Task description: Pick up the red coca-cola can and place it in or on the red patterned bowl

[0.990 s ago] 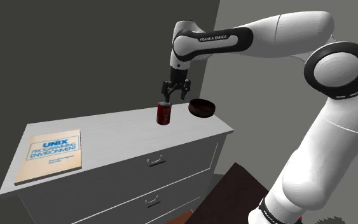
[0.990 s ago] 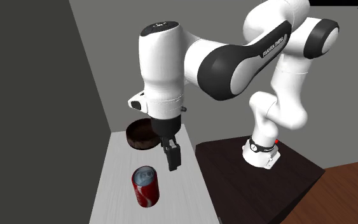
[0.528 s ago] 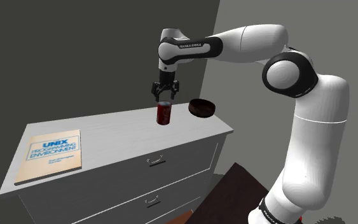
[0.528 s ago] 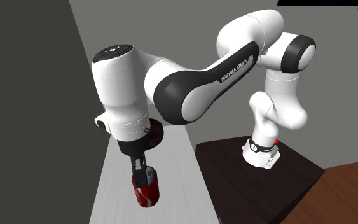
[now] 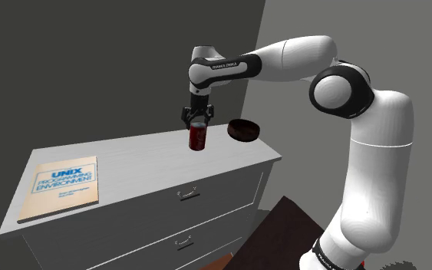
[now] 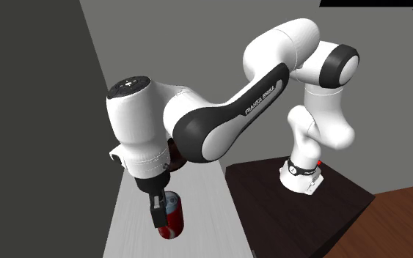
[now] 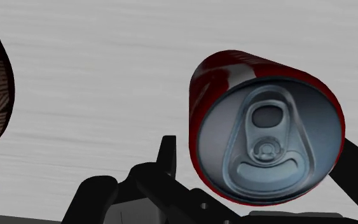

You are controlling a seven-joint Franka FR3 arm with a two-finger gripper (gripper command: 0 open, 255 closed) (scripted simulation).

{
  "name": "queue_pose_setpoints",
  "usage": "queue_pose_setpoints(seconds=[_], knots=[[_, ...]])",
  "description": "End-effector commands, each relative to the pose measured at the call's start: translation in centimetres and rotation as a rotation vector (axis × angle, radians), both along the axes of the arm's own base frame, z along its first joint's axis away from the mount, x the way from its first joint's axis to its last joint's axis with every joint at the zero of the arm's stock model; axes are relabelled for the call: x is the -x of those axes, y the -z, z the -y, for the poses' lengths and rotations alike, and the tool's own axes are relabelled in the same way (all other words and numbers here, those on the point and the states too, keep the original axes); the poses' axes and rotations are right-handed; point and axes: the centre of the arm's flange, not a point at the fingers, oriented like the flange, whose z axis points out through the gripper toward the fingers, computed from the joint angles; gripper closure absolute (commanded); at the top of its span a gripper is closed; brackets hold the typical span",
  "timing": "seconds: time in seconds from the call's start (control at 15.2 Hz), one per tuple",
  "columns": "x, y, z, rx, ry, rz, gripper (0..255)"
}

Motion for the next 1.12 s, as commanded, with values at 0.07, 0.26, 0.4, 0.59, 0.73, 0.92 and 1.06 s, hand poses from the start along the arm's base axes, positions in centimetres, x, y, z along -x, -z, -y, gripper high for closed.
queue_pose_setpoints(seconds=[0.07,0.26,0.4,0.59,0.73,0.92,1.06], knots=[[-0.11,0.42,-0.08,0.000,0.000,0.000,0],[-0.11,0.42,-0.08,0.000,0.000,0.000,0],[-0.11,0.42,-0.08,0.000,0.000,0.000,0],[-0.11,0.42,-0.06,0.000,0.000,0.000,255],[-0.06,0.42,-0.05,0.000,0.000,0.000,255],[-0.08,0.44,-0.08,0.000,0.000,0.000,255],[-0.11,0.42,-0.08,0.000,0.000,0.000,255]])
